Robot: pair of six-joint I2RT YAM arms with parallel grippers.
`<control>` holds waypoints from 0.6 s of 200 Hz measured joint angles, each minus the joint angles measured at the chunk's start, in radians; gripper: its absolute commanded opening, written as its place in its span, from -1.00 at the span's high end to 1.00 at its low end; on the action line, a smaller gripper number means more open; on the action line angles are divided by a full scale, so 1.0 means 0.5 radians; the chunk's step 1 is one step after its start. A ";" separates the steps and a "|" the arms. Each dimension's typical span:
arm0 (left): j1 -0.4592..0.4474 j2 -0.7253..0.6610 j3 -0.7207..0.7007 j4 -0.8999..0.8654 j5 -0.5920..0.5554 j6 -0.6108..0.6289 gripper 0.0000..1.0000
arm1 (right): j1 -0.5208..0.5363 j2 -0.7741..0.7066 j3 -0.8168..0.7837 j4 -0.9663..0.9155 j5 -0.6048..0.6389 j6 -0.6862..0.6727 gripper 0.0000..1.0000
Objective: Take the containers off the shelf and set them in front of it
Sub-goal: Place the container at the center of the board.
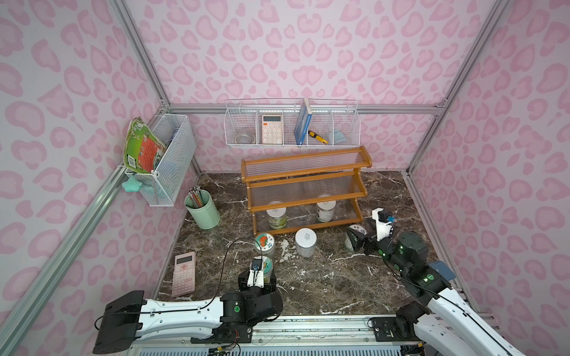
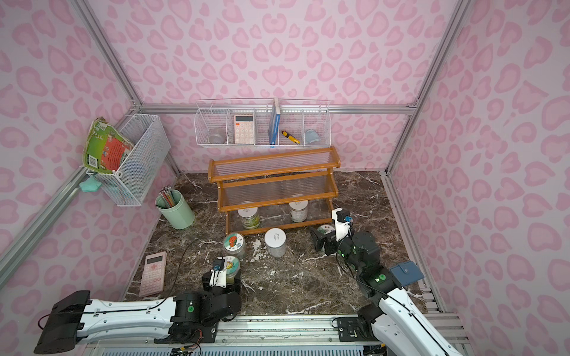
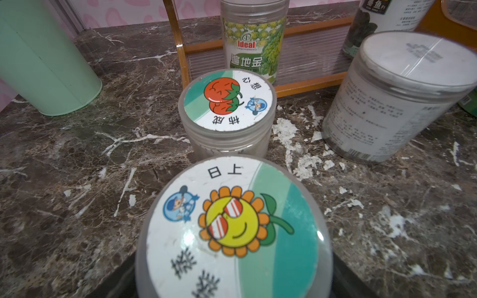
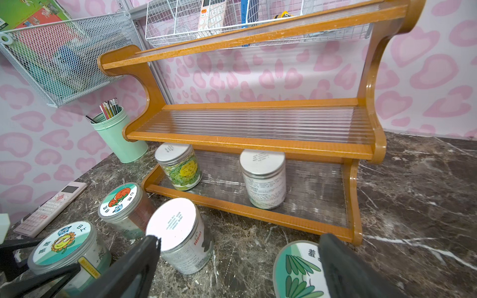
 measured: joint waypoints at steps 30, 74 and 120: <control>-0.002 0.077 0.000 0.040 -0.014 -0.050 -0.30 | 0.000 0.000 0.000 -0.001 0.007 -0.007 -0.98; -0.003 0.126 0.006 0.072 -0.029 -0.074 -0.48 | -0.002 -0.002 0.000 -0.001 0.014 -0.015 -0.98; -0.012 0.135 0.027 0.024 -0.023 -0.136 -0.66 | -0.002 -0.015 0.000 -0.002 0.014 -0.015 -0.98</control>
